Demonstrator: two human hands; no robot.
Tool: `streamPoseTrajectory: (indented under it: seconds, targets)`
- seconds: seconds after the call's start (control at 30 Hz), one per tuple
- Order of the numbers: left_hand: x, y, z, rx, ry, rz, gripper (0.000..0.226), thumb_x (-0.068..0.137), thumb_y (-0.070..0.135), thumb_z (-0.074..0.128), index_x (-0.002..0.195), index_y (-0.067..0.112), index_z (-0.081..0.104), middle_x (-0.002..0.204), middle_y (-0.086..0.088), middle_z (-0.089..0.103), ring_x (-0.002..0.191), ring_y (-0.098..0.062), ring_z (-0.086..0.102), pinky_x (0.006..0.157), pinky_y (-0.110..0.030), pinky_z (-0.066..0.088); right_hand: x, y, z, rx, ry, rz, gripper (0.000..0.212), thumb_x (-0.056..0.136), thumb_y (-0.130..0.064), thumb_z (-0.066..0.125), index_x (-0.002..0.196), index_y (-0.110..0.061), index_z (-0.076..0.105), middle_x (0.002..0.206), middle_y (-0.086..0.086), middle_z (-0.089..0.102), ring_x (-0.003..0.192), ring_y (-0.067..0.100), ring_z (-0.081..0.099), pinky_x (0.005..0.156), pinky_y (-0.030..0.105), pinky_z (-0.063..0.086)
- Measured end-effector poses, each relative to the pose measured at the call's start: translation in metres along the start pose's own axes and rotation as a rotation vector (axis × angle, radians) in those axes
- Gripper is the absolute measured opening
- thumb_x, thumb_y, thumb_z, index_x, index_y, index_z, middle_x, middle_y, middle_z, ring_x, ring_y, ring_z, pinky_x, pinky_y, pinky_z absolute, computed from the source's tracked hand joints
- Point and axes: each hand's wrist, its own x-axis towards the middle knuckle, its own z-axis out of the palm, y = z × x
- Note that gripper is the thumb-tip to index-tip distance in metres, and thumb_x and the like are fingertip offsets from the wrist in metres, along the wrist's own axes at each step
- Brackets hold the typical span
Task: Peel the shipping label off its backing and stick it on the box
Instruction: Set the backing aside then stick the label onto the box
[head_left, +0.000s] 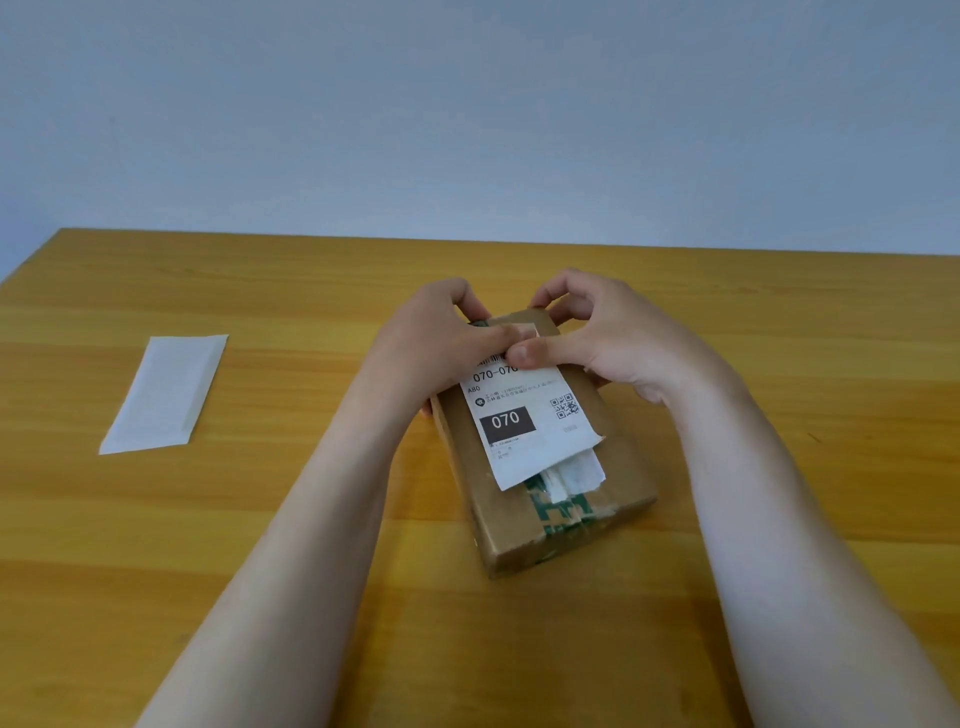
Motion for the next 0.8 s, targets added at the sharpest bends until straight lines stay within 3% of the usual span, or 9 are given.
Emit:
streamPoseTrajectory:
  seconds: [0.23,0.33,0.47,0.63,0.7,0.8]
  targets:
    - [0.007,-0.005,0.006,-0.021,0.042,0.011,0.04,0.08,0.058,0.079,0.083,0.024,0.058,0.083,0.0,0.076,0.076,-0.024,0.074,0.065,-0.044,0.059,0.001,-0.001,0.002,0.024,0.053,0.004,0.046,0.073,-0.03,0.096,0.106,-0.021,0.066,0.099,-0.005,0.073,0.057,0.0,0.069,0.046,0.023,0.051]
    - [0.008,-0.005,0.009,0.019,0.088,0.03,0.039,0.087,0.054,0.072,0.075,0.022,0.053,0.075,0.003,0.07,0.071,-0.022,0.066,0.062,-0.034,0.046,0.001,0.0,0.004,0.1,0.067,0.001,0.037,0.078,-0.023,0.093,0.099,-0.013,0.064,0.092,0.002,0.076,0.056,0.005,0.07,0.045,0.025,0.053]
    - [0.009,-0.005,0.01,0.026,0.097,0.038,0.042,0.088,0.056,0.071,0.073,0.022,0.052,0.071,0.004,0.068,0.065,-0.019,0.062,0.061,-0.032,0.041,0.001,0.0,0.004,0.133,0.053,-0.001,0.03,0.083,-0.02,0.089,0.095,-0.012,0.062,0.088,0.003,0.081,0.058,0.009,0.071,0.045,0.028,0.054]
    - [0.01,-0.005,0.008,-0.002,0.102,0.052,0.034,0.095,0.052,0.068,0.075,0.025,0.062,0.078,0.007,0.068,0.072,-0.016,0.064,0.063,-0.031,0.042,0.003,0.001,0.005,0.148,0.116,-0.016,0.025,0.089,-0.021,0.084,0.09,-0.01,0.062,0.09,0.012,0.081,0.059,0.014,0.072,0.046,0.03,0.056]
    - [0.01,-0.003,0.005,-0.015,0.113,0.053,0.03,0.097,0.051,0.066,0.08,0.026,0.068,0.083,0.008,0.069,0.079,-0.017,0.067,0.066,-0.032,0.043,0.005,0.001,0.007,0.152,0.139,-0.023,0.023,0.09,-0.024,0.084,0.095,-0.011,0.066,0.096,0.009,0.081,0.067,0.014,0.074,0.051,0.031,0.058]
    - [0.007,-0.002,-0.003,-0.067,0.08,0.055,0.027,0.094,0.054,0.069,0.098,0.028,0.074,0.095,0.009,0.073,0.089,-0.013,0.069,0.076,-0.035,0.053,0.009,0.0,0.009,0.223,0.179,-0.027,0.025,0.089,-0.034,0.083,0.11,-0.024,0.072,0.128,-0.001,0.074,0.091,0.01,0.075,0.071,0.031,0.063]
